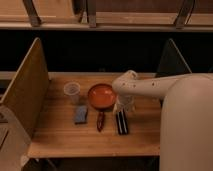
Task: Place the eraser in the ceramic cup
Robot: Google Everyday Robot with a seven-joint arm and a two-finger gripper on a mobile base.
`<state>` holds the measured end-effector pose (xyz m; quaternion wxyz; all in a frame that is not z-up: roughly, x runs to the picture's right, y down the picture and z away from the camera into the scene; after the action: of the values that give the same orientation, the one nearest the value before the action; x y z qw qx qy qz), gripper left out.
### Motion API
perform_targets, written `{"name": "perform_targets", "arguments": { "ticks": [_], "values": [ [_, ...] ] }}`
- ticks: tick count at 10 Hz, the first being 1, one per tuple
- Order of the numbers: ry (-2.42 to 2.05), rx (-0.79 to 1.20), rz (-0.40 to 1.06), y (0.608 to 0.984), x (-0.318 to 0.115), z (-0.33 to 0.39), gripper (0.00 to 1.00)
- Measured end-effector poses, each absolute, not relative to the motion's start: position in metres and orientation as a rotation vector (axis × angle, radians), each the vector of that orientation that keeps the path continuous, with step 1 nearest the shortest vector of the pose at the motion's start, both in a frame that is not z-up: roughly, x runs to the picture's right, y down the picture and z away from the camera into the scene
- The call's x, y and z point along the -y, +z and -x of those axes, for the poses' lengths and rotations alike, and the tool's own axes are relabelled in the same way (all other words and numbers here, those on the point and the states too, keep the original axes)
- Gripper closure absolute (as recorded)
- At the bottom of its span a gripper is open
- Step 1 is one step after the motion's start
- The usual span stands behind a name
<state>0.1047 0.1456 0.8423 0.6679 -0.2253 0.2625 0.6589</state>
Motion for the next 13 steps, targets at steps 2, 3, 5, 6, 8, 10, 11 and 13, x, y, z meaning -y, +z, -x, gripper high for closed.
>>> {"name": "perform_targets", "arguments": {
  "ticks": [2,3,5,6,8,10,11,13],
  "values": [
    [1.457,-0.584,0.540,0.857,-0.150,-0.095,0.35],
    [1.449,-0.585,0.556,0.863,-0.153,-0.093,0.35],
    [1.451,-0.604,0.584,0.871,-0.163,-0.095,0.35],
    [1.461,-0.619,0.593,0.874,-0.167,-0.101,0.35],
    [1.479,-0.632,0.601,0.877,-0.172,-0.107,0.38],
    [1.504,-0.620,0.603,0.877,-0.171,-0.111,0.57],
    [1.513,-0.616,0.605,0.876,-0.172,-0.112,0.66],
    [1.535,-0.608,0.614,0.875,-0.175,-0.115,0.87]
  ]
}}
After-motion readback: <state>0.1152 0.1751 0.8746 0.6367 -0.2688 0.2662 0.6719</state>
